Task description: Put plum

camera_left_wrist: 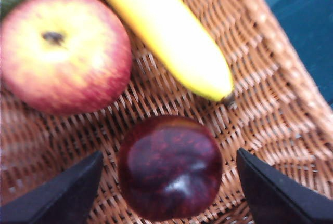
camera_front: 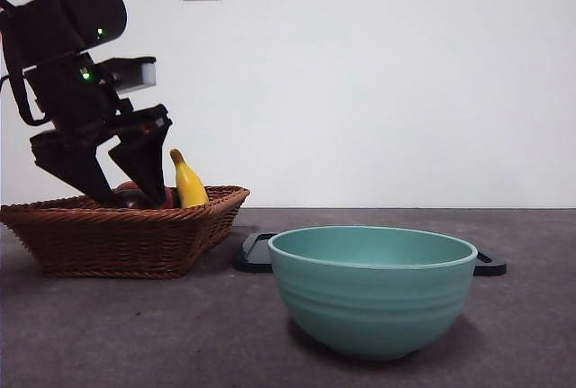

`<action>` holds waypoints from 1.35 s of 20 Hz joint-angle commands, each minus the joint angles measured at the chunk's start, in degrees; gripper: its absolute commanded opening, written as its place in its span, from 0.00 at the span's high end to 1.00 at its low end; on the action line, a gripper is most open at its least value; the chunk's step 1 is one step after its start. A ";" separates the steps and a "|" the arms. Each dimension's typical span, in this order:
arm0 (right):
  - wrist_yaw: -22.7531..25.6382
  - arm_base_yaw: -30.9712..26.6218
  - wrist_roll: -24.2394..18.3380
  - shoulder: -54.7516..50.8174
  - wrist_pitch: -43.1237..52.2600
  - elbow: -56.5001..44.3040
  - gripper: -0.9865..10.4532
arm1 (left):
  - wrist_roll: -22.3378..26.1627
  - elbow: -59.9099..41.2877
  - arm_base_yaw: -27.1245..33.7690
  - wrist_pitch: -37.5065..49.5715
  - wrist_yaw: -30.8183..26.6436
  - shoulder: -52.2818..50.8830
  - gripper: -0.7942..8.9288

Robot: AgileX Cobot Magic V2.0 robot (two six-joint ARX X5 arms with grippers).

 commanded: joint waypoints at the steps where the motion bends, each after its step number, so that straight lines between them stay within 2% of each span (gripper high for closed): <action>1: -0.15 0.24 0.59 0.48 0.52 1.29 0.57 | 1.11 1.20 -0.26 0.72 -0.09 2.08 0.50; 11: -0.15 0.24 0.61 0.48 0.52 1.29 0.57 | 1.03 1.20 -0.26 1.79 -0.09 4.28 0.51; 14: -0.15 0.24 0.61 0.48 0.52 1.29 0.57 | 1.01 1.20 -0.26 1.68 -0.09 4.28 0.64; 18: -0.15 0.24 0.61 0.48 0.52 1.29 0.57 | 0.79 1.20 -0.26 1.22 -0.07 3.98 0.64; 22: -0.15 0.24 0.61 0.46 0.55 1.29 0.57 | -0.72 1.38 -0.26 0.59 1.27 -0.66 0.64; 27: -0.15 0.24 0.61 0.46 0.55 1.29 0.57 | -3.48 1.42 -2.40 -2.03 8.15 -12.90 0.64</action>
